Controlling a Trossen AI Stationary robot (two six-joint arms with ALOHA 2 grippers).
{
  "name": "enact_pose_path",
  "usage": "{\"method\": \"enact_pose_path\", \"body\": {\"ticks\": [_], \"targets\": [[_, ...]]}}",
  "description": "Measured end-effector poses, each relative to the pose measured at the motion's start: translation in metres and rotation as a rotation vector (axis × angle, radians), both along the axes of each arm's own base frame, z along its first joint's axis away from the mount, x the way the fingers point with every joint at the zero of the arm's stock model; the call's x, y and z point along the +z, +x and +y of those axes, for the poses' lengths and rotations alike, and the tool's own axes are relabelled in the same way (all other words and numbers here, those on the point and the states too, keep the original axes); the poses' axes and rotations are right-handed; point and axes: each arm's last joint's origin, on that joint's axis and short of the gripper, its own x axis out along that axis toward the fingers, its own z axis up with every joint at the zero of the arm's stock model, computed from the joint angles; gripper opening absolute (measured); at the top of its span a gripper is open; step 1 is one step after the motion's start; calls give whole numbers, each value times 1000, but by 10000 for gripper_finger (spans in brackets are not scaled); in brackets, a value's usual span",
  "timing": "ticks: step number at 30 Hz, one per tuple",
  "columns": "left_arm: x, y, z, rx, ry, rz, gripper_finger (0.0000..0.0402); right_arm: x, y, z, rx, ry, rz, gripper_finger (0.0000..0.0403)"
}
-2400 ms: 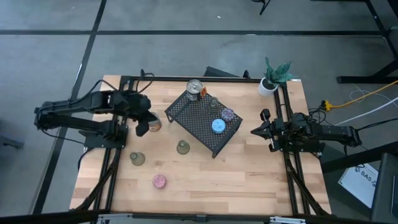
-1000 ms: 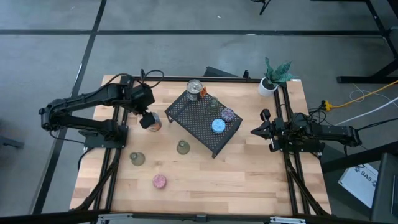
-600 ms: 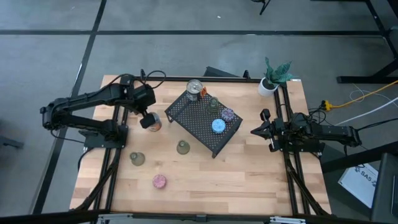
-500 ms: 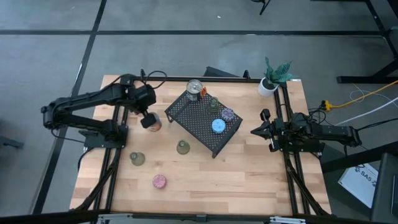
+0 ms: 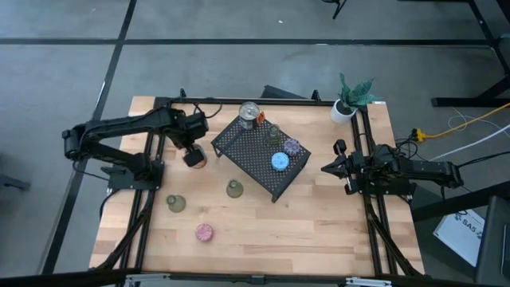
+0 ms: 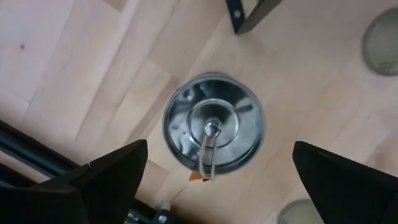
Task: Pick & Place candle stick holders
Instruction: Put the brown scented candle on the shelf
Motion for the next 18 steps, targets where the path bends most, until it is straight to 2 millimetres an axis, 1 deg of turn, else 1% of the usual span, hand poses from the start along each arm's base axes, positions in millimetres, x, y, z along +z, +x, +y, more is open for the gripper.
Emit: {"method": "enact_pose_path", "body": {"ticks": [5, 13, 18], "targets": [[-9, 7, 5, -14, -22, 51, 400, 0, 0, 0, 0, 0, 0, 16], [-15, 8, 14, -27, -32, 84, 400, 0, 0, 0, 1, 0, 0, 16], [-22, 12, 18, -42, -63, 112, 400, 0, 0, 0, 0, 0, 0, 16]]}}
